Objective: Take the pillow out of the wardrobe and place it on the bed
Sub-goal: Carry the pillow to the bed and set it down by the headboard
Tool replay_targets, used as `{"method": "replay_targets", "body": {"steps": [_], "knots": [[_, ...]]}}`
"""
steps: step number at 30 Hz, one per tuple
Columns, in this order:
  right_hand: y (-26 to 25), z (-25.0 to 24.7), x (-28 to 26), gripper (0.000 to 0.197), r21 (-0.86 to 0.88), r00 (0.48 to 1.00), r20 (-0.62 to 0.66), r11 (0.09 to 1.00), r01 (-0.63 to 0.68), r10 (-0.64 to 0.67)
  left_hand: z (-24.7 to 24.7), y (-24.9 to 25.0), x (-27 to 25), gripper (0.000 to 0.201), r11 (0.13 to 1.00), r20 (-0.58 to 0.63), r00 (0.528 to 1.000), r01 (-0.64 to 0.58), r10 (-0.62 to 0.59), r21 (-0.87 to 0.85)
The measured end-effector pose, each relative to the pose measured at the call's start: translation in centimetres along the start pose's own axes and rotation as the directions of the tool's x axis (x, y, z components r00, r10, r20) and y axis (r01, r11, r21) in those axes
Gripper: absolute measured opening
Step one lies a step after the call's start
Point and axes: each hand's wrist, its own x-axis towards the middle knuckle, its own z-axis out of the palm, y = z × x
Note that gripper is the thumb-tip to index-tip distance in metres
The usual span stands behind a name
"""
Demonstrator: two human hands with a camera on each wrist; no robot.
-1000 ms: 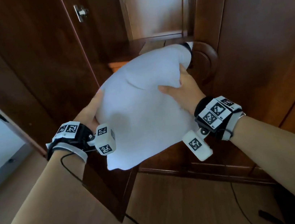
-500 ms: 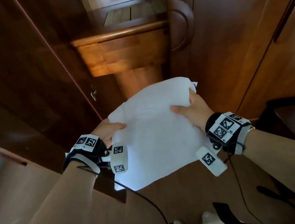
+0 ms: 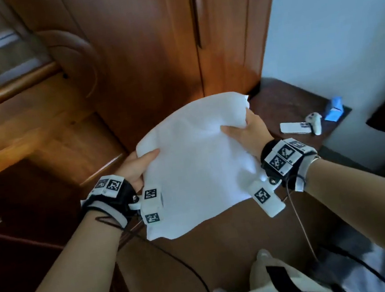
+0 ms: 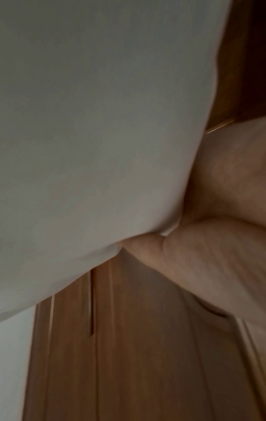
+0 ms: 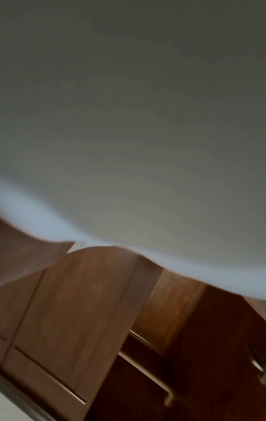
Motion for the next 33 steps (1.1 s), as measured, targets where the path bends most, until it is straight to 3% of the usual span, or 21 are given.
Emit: {"method": "replay_targets", "body": {"steps": [2, 8, 12, 16, 22, 28, 33], "knots": [[0.6, -3.5, 0.4, 0.050, 0.025, 0.993, -0.121, 1.000, 0.007, -0.004, 3.5, 1.0, 1.3, 0.025, 1.000, 0.066, 0.998, -0.007, 0.005, 0.029], [2.7, -13.1, 0.9, 0.053, 0.056, 0.945, -0.327, 0.998, -0.010, 0.028, 14.6, 2.6, 4.5, 0.053, 0.988, 0.196, 0.977, 0.060, -0.088, 0.146], [4.7, -19.4, 0.7, 0.046, 0.087, 0.902, -0.427, 0.996, -0.031, 0.066, 22.6, 3.2, 6.0, 0.044, 0.970, 0.252, 0.961, 0.054, -0.115, 0.237], [6.7, -23.9, -0.3, 0.043, 0.087, 0.845, -0.530, 0.996, -0.027, 0.070, 28.9, 2.9, 6.9, 0.036, 0.959, 0.329, 0.942, -0.036, -0.061, 0.280], [8.4, -27.5, -3.7, 0.059, 0.124, 0.747, -0.649, 0.989, -0.080, 0.142, 35.2, 2.9, 7.0, 0.047, 0.918, 0.434, 0.901, -0.191, 0.023, 0.347], [10.1, -29.2, -8.3, 0.083, 0.159, 0.625, -0.731, 0.959, -0.234, 0.273, 39.7, 1.8, 6.1, 0.050, 0.905, 0.608, 0.794, -0.265, 0.008, 0.334], [12.0, -29.0, -12.5, 0.082, 0.201, 0.467, -0.827, 0.940, -0.276, 0.313, 42.7, -0.9, 5.0, 0.044, 0.878, 0.735, 0.677, -0.337, -0.025, 0.340]]}}
